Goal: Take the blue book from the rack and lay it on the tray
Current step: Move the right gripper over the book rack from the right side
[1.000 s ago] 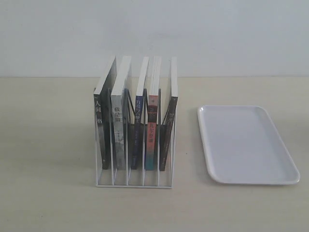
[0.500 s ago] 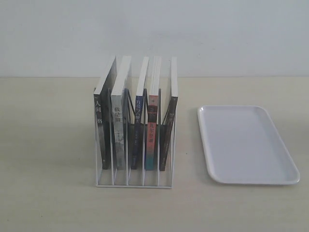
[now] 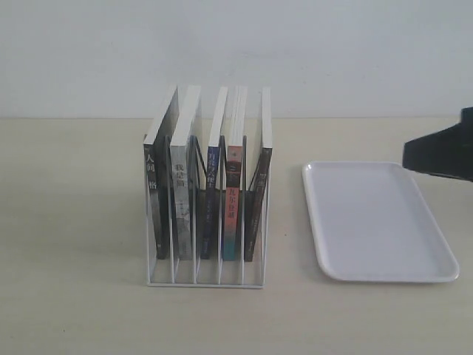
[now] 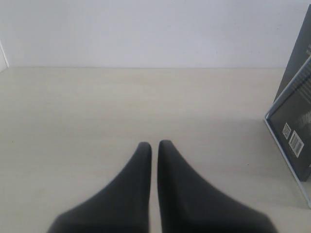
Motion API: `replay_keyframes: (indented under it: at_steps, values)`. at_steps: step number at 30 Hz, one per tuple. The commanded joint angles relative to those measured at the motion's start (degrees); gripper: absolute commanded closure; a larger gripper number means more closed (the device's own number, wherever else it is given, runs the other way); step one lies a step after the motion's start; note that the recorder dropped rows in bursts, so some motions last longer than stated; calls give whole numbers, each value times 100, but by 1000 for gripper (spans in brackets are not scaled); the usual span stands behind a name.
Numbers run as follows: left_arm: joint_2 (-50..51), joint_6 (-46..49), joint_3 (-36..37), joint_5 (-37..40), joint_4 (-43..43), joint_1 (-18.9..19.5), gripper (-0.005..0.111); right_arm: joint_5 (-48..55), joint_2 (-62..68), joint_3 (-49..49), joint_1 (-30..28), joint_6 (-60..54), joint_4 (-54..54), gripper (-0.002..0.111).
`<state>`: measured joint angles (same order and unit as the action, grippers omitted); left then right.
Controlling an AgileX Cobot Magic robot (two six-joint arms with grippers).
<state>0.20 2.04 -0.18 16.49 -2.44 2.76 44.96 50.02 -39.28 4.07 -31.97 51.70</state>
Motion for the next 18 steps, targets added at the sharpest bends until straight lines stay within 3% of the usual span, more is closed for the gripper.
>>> replay_keyframes:
  at_steps: [1,4,9,12,13,16,18]
  values:
    - [-20,-13,18,-23,7,1,103,187,1025,-223,-8,-589,497,70]
    - [-20,-13,18,-23,7,1,103,129,1410,-572,329,-626,539,71]
    - [-20,-13,18,-23,7,1,103,-1220,1523,-1353,1991,114,93,71]
    - [-20,-13,18,-23,7,1,103,-1567,2220,-2028,2789,1522,-1337,70]
    - [-20,-13,18,-23,7,1,103,-1521,2425,-2232,2917,1895,-1783,70]
    - [-20,-13,18,-23,7,1,103,-891,3270,-2960,3180,3251,-3337,54]
    - [-20,-13,18,-23,7,1,103,-674,3545,-3107,3183,3739,-3811,52]
